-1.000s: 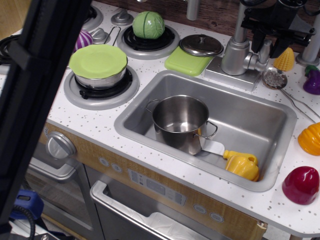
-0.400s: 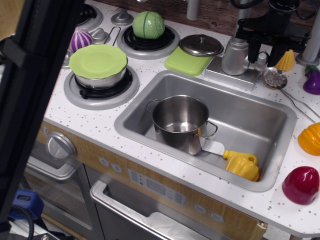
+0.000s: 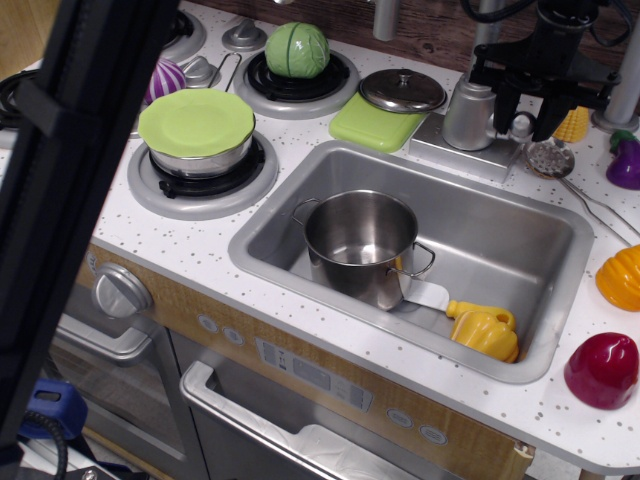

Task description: Turn lever vertical to front

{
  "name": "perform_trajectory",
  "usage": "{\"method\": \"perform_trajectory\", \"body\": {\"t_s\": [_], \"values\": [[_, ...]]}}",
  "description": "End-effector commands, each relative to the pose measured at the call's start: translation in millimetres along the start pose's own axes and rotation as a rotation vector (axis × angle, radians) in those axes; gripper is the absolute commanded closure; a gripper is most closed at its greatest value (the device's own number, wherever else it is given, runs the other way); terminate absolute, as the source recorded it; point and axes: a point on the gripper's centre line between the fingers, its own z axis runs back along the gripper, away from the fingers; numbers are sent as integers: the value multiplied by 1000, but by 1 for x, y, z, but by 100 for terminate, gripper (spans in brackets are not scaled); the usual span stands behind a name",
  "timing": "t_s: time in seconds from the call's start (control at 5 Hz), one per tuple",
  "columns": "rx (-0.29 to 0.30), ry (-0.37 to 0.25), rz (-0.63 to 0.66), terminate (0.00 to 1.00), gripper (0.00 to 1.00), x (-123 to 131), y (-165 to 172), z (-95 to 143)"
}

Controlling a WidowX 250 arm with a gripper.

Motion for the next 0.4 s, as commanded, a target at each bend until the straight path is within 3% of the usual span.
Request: {"method": "perform_trajectory", "body": {"t_s": [0.0, 0.2], "values": [[-15, -30, -12, 0, 100, -10, -21, 0], [-21, -25, -11, 100, 100, -10, -20, -3]]}}
